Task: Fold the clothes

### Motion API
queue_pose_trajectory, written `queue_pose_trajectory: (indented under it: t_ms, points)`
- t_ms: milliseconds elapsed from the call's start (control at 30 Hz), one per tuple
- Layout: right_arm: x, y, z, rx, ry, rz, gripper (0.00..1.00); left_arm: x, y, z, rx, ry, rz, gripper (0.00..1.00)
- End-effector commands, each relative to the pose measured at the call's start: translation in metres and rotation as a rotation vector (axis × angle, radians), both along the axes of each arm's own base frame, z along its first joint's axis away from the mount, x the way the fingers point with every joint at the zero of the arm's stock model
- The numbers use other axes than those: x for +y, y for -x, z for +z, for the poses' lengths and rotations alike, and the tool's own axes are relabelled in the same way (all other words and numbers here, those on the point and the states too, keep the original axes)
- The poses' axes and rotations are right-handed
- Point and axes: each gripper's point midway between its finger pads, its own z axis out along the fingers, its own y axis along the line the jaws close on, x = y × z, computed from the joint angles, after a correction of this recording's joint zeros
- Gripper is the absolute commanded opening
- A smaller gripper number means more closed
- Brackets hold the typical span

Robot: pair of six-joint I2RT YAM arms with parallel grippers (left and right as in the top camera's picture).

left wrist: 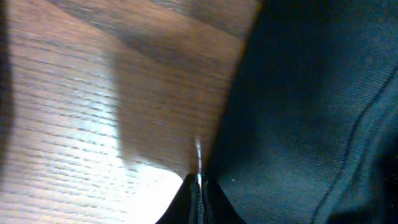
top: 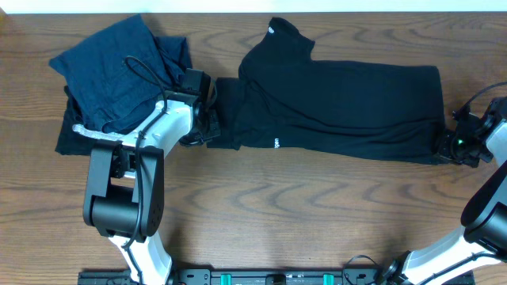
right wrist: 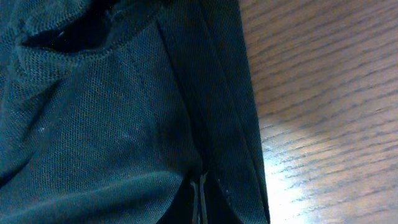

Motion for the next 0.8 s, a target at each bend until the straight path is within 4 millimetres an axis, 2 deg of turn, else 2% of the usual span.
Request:
queue_pose_trajectory:
  t_ms: [0,100,167,267,333,467,767]
  points:
    - [-0.005,-0.005,0.005,-0.024,0.004,0.007,0.01,0.012,-0.007,0.005,-0.014,-0.081,-0.021,0.06]
    - [-0.005,-0.006,0.005,-0.027,0.005,0.007,0.01,0.01,-0.013,0.021,-0.018,-0.067,-0.02,0.06]
    - [-0.005,-0.006,0.005,-0.029,0.006,0.009,0.01,-0.001,-0.012,0.027,-0.006,-0.01,-0.031,0.06]
    - [-0.004,-0.007,0.005,-0.028,0.005,0.011,0.01,-0.019,-0.008,0.028,0.013,0.086,-0.053,0.06]
    - [-0.004,-0.007,0.005,-0.028,0.005,0.011,0.01,-0.021,-0.008,0.027,0.012,0.084,-0.058,0.06]
    - [-0.002,-0.008,0.005,-0.036,-0.006,0.013,0.01,-0.022,-0.007,0.019,0.024,0.081,-0.062,0.06]
    - [-0.001,-0.008,0.005,-0.037,-0.009,0.014,0.01,-0.035,0.004,-0.026,0.103,0.092,-0.089,0.06]
